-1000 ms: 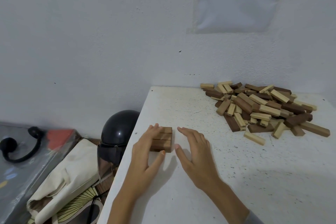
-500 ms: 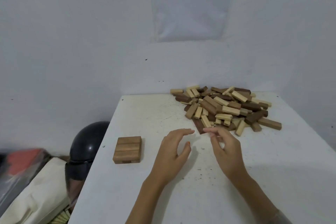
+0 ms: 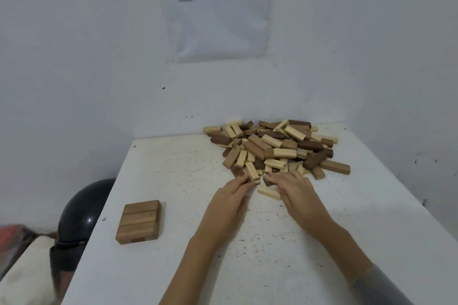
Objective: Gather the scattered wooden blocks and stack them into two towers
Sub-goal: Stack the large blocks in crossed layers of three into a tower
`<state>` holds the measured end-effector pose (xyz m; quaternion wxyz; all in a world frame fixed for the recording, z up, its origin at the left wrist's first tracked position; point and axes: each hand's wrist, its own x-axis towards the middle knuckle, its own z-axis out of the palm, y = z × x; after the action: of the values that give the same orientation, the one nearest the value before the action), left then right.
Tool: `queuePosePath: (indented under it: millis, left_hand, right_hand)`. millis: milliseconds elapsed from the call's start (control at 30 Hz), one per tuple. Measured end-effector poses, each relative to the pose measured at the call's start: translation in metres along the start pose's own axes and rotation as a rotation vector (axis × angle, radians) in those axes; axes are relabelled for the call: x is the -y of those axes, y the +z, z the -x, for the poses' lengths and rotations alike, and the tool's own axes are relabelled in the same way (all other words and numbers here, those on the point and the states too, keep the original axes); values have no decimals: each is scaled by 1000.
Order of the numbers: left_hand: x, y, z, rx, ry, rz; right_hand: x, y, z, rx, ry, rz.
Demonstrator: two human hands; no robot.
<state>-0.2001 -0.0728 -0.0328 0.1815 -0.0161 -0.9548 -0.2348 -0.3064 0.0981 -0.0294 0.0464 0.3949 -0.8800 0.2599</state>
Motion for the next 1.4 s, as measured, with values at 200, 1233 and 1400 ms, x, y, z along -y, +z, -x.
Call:
queuePosePath:
  millis: [200, 1233, 1400]
  left_hand:
    - [13, -5, -3, 56, 87, -78]
    - [-19, -12, -59, -235, -315, 663]
    - [-10, -20, -87, -264, -309, 722]
  right_hand:
    - [-8, 6, -7, 59, 4, -21]
    - [-3, -39, -54, -225, 119, -536]
    - [-25, -55, -90, -301, 207, -430]
